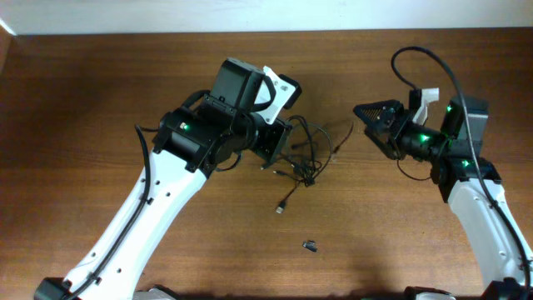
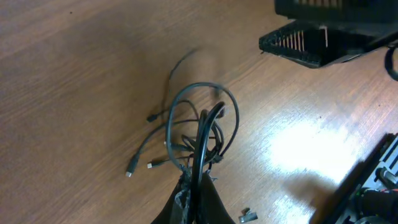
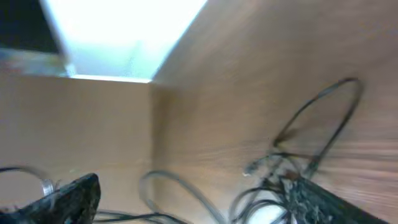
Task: Untangle cables
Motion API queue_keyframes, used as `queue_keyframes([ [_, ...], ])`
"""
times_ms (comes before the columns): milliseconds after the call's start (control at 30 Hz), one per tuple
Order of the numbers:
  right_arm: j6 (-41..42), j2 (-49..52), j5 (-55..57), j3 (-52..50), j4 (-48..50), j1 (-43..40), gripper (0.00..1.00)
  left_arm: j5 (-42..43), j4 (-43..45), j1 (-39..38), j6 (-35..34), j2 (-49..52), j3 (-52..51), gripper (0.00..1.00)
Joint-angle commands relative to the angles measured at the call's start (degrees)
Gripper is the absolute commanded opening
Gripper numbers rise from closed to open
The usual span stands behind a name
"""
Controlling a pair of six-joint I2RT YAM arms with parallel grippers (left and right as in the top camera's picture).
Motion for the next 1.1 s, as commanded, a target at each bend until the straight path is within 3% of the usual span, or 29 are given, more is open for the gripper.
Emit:
queue_keyframes([
  [0,-5.92,0.26,9.86,0.22,-5.57,-0.11,0.99,4.72,0.52,-0.2,1.03,-0.13,0.52,0.0],
  [67,-9.35,0.26,10.45,0.22,-8.96,-0.11,0.99,9.94,2.84,-0.2,-0.31,-0.15,0.52,0.0],
  [233,-23.52,0.26,2.93,0.22,-10.6,-0.11,0.99,10.14,10.12,1.62,-10.82,-0.7,0.59,0.0],
  [367,-26.64,0.26,0.9,0.22,-10.6,-0.11,0.99,10.12,15.21,5.99,-21.09,-3.08,0.59,0.0],
  [500,-36.0,0.26,-7.67,0.22,-10.12,-0.09,0.98,10.16,17.77,10.16,-31.82,-5.49,0.59,0.0],
  [600,-44.3,0.26,-15.58,0.22,-10.16,-0.09,0.99,13.27,19.54,10.54,-35.87,-6.34,0.59,0.0],
  [733,-47.58,0.26,-15.67,0.22,-7.98,0.35,0.99,23.54,22.6,10.49,-36.22,-6.38,0.59,0.0],
  [867,-54.45,0.26,-14.47,0.22,-3.98,4.74,0.99,25.16,24.92,10.47,-41.16,-6.38,0.59,0.0],
  [967,-55.32,0.26,0.59,0.22,-2.4,11.26,0.99,25.64,26.12,10.47,-45.03,-6.38,0.59,0.0],
  [1067,-55.3,0.26,6.01,0.22,-1.44,13.35,1.0,27.34,26.32,10.47,-45.03,-6.38,0.59,0.0],
])
